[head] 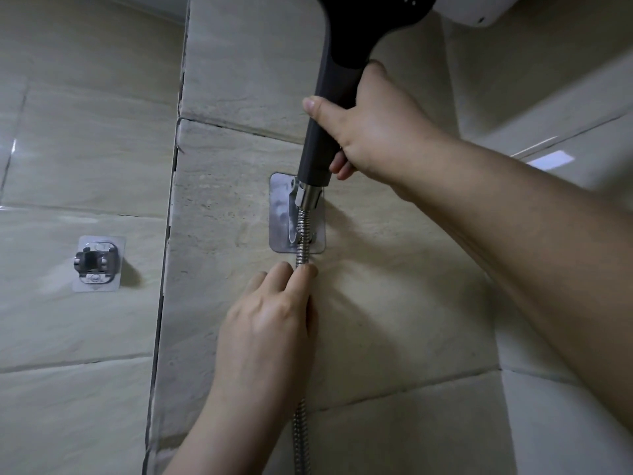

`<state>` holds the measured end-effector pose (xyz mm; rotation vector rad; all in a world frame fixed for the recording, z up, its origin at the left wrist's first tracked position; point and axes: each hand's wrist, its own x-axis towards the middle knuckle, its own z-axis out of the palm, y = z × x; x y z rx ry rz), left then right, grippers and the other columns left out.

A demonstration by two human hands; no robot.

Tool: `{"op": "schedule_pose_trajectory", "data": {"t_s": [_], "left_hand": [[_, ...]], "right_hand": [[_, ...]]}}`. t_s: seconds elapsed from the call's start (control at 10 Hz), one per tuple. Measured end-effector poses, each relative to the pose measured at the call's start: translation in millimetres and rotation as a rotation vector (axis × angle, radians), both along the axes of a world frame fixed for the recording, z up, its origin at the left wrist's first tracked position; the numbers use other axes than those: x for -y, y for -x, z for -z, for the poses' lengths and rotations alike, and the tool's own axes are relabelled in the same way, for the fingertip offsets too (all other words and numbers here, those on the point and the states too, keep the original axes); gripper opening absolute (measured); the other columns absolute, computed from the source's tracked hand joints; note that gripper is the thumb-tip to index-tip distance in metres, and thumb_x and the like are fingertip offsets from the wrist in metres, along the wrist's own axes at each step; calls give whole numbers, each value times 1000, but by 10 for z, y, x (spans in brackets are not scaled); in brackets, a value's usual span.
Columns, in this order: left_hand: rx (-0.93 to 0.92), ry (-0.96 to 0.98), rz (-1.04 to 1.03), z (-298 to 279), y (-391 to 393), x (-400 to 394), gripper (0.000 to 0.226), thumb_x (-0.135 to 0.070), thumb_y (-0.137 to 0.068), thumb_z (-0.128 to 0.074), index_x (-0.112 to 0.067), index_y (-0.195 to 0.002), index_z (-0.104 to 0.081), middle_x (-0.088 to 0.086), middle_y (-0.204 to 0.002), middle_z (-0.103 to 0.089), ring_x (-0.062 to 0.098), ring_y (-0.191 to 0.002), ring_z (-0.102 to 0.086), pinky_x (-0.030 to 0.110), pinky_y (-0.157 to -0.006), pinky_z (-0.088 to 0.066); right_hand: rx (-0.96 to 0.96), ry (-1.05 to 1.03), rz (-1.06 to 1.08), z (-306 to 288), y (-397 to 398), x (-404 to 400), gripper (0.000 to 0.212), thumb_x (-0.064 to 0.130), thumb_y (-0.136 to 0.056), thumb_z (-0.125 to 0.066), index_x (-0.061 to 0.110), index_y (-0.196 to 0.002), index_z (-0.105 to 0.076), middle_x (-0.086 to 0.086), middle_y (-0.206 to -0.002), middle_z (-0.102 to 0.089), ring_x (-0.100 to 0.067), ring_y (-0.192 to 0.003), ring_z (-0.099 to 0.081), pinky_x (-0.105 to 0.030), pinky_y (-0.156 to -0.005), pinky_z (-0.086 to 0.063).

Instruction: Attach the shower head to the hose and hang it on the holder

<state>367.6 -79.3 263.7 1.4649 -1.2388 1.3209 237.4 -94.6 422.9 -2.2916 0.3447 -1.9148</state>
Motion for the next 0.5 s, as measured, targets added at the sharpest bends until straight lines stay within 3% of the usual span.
{"op": "schedule_pose_trajectory", "data": {"t_s": [0.3, 0.5], "left_hand": [[-2, -45, 4, -14, 12, -16, 27, -11, -74, -70, -13, -100, -65, 5, -75, -60, 30, -64, -57, 31, -49, -35], [-3, -19, 66, 51, -17, -11, 36, -16, -75, -70, -14, -111, -63, 5, -78, -60, 30, -69, -58, 32, -54, -37]], "right_hand": [[-13, -28, 5, -8, -6, -16, 44, 41, -94, -54, 11, -123, -42, 0, -89, -61, -13, -56, -60, -19, -35, -47], [-6, -66, -9, 119, 27, 90, 47, 46, -93, -53, 12, -124, -43, -7, -107, -63, -16, -71, -63, -14, -36, -42]]}}
